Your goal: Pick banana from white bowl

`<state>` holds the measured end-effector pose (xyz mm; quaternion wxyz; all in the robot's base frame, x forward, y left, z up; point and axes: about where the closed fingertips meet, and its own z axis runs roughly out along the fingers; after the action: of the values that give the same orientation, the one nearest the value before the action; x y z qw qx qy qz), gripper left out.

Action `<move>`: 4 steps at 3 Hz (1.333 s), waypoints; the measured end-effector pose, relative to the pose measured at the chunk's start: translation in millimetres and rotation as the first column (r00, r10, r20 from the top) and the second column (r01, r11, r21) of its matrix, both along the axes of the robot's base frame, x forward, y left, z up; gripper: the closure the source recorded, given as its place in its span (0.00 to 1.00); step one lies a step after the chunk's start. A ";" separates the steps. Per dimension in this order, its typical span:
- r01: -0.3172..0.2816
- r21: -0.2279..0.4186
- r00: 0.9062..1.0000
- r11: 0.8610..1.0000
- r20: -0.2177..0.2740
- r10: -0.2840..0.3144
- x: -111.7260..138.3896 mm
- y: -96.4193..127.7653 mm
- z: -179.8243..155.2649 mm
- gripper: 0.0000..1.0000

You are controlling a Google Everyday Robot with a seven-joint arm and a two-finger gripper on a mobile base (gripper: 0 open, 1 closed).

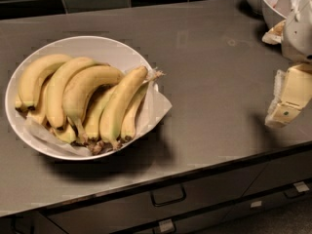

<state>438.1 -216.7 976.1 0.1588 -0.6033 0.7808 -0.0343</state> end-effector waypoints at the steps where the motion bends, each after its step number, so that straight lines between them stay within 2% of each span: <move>1: 0.000 0.000 1.000 1.000 0.000 0.000 0.0 0.1 0.0 0.00; 2: -0.043 -0.004 0.999 0.999 0.009 0.043 3.7 14.0 3.7 0.00; 3: -0.155 -0.021 0.988 0.988 0.003 0.156 6.7 51.8 8.1 0.00; 4: -0.300 -0.053 0.954 0.952 -0.006 0.300 6.1 100.4 16.9 0.00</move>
Offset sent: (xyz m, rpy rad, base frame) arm 0.0076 0.0292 0.0021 -0.0084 0.0054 0.0968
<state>444.2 -116.3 993.0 0.1468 -0.7190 0.6786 -0.0311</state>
